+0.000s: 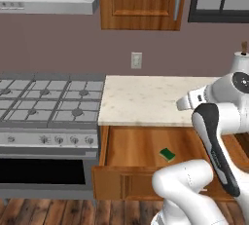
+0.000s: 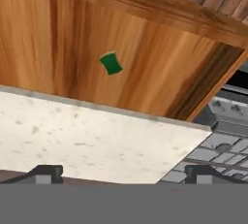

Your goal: Restock the sink supplies by placing the sponge and soap dispenser on the counter and next to the sink. Make sure the soap dispenser is upright.

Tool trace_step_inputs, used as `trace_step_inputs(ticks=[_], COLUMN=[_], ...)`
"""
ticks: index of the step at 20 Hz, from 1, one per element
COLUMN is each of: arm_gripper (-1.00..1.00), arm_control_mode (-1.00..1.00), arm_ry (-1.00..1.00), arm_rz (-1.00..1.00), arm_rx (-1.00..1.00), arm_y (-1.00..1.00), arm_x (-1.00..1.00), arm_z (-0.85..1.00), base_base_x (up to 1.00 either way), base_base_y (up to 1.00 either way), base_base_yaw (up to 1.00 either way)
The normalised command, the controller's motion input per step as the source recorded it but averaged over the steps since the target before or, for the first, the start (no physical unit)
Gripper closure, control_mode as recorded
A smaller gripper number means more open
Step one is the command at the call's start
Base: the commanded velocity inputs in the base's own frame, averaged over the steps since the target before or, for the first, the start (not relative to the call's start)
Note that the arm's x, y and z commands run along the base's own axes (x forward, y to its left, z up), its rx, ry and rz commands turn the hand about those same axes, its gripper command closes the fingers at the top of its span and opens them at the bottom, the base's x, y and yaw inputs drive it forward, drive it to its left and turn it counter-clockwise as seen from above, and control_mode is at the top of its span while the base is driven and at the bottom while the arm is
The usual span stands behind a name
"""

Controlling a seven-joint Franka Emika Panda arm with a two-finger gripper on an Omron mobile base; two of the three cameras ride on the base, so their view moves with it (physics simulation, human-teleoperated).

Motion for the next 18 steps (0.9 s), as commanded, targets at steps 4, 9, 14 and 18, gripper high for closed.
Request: trace_step_inputs(ticks=[4,9,14,18], arm_gripper=[-1.0,-1.0,-1.0,-1.0], arm_control_mode=[-1.0,-1.0,-1.0,-1.0], arm_ry=[0.68,0.36,0.07,0.0], arm_rz=[0.0,0.0,0.0,0.0], arm_rx=[-0.36,-0.13,-0.05,0.02], arm_y=[0.01,-0.11,-0.06,-0.04], arm_x=[0.4,0.39,0.12,0.0], arm_z=[-1.0,-0.97,-0.81,-0.78], base_base_x=[0.0,0.0,0.0,0.0], base_base_y=[0.0,0.0,0.0,0.0], base_base_yaw=[0.0,0.0,0.0,0.0])
